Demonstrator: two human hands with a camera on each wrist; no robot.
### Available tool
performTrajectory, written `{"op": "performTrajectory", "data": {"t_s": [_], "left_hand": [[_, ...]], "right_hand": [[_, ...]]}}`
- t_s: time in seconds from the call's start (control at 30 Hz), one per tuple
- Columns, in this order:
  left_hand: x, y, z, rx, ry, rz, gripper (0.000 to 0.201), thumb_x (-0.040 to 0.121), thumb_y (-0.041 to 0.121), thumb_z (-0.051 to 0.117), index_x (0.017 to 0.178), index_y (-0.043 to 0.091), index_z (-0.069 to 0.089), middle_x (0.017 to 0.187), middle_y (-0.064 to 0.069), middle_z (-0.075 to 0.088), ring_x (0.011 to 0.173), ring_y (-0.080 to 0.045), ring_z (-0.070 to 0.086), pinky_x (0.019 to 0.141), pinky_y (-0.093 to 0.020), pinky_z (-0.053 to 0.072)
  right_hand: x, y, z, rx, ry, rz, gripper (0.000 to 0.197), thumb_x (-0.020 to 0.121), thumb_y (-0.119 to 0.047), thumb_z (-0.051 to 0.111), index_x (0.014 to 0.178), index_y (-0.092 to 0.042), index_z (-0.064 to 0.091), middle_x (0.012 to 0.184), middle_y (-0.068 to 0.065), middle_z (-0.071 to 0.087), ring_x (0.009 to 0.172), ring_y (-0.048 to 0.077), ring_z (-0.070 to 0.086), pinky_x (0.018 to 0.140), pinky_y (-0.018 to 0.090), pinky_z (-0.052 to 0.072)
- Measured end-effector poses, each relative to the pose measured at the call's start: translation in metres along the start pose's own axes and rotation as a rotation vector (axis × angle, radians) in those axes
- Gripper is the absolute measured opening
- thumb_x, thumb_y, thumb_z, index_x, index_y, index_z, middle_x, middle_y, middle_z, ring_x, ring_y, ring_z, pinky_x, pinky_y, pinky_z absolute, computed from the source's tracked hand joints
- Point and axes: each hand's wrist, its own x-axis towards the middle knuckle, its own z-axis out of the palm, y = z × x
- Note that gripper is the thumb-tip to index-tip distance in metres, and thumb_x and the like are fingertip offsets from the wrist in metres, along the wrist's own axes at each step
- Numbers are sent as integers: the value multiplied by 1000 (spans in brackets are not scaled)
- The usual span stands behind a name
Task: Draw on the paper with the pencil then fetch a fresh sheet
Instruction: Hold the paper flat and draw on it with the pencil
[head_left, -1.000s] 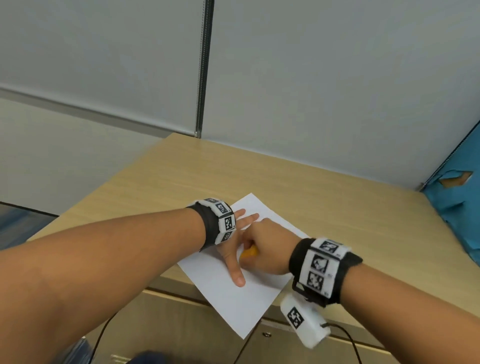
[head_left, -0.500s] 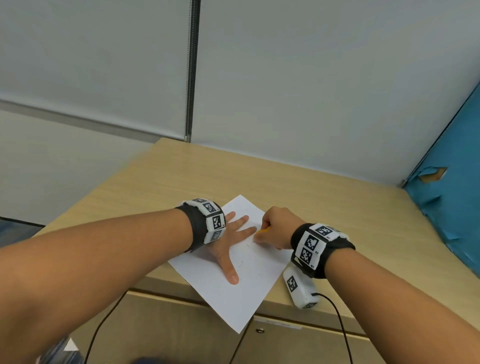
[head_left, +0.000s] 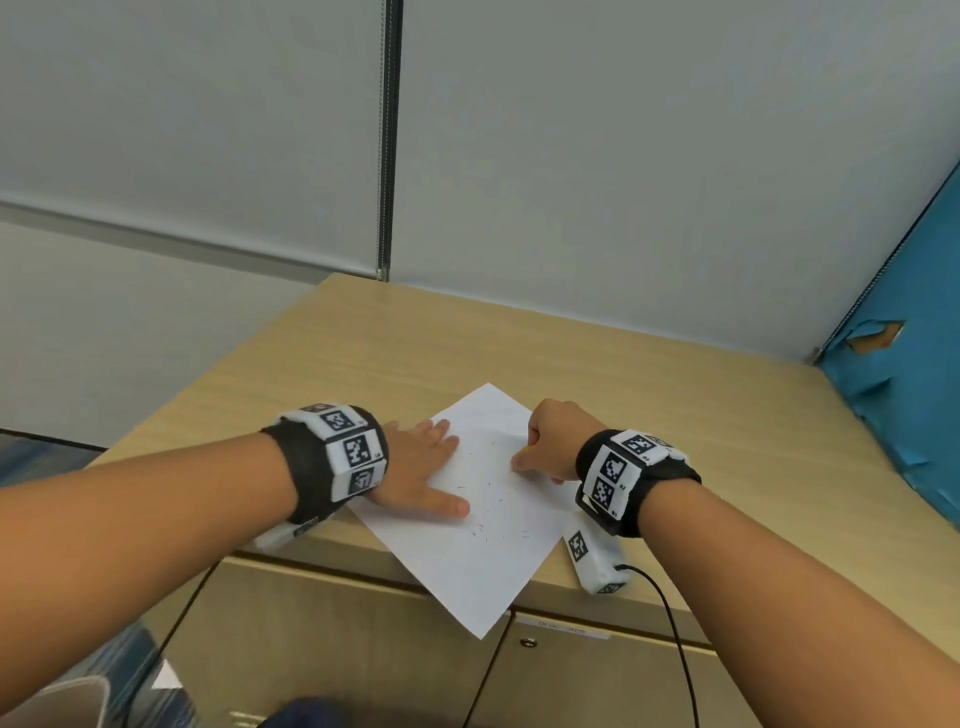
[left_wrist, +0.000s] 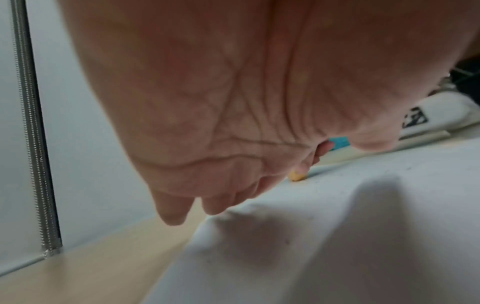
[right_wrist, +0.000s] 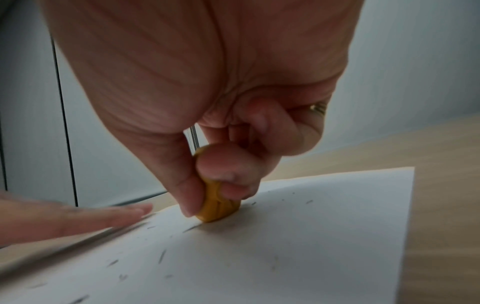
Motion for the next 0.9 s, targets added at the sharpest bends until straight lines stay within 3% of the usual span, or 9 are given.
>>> {"op": "performTrajectory", "data": {"t_s": [0.07,0.23,0.33,0.47,0.57,0.63,0.73,0.8,0.9], "left_hand": [[6,12,1,15,-9,-2,108,86,82,30,157,14,-14,165,-9,-21,153,-27,-10,123,-50,4],[-6,54,11,-9,-75,392,98,93,73,33,157,17,-15,164,1,-24,152,-15,-15,123,-44,-3],[-6,42,5,-19,-57,304,99,92,75,34,157,17,-14,165,1,-19,153,-17,-9,124,-44,2],[-5,7,-22,-48,-8,38,96,93,72,37,159,19,-9,168,2,-3,153,-20,9,121,-37,9],[5,-7,-25,-36,-9,-43,99,91,75,36,158,19,-9,167,0,-10,154,-18,1,123,-39,7],[7,2,-12,8,-28,-18,107,86,82,35,157,19,-14,166,-2,-19,154,-21,-5,123,-45,7],[0,29,16,64,-22,153,116,82,85,39,155,17,-20,162,-5,-29,152,-24,-17,123,-49,0],[-5,36,26,81,-16,224,120,80,84,45,154,20,-25,160,-3,-34,149,-22,-24,122,-50,-6],[-4,25,29,87,1,269,115,82,82,44,154,24,-25,160,0,-35,148,-20,-26,121,-48,-11]], "right_hand": [[-1,1,1,15,2,9,28,86,-33,77,86,-10,60,61,4,64,62,24,64,64,30,55],[1,3,2,-1,7,2,32,84,-34,77,77,-15,52,66,3,60,66,27,66,67,32,57],[1,2,1,-12,4,-3,35,84,-31,76,71,-16,48,64,4,61,64,26,65,63,30,55],[-2,1,0,-2,-11,-3,28,85,-32,77,81,-12,57,63,5,65,64,25,65,67,32,58],[-3,1,0,20,-9,-1,26,86,-30,76,83,-10,60,60,6,66,60,24,64,60,27,52],[-4,1,1,30,-6,4,27,86,-30,76,82,-10,60,59,5,65,60,24,64,61,27,53],[-3,3,-1,33,-37,6,27,87,-32,77,78,-8,66,60,6,69,62,21,65,66,30,56],[-2,9,-9,74,-61,0,32,88,-34,76,80,-3,74,72,10,77,62,17,65,67,31,56],[-3,24,-26,184,47,5,35,94,-37,71,90,-2,75,83,10,80,65,16,68,65,30,54]]}}
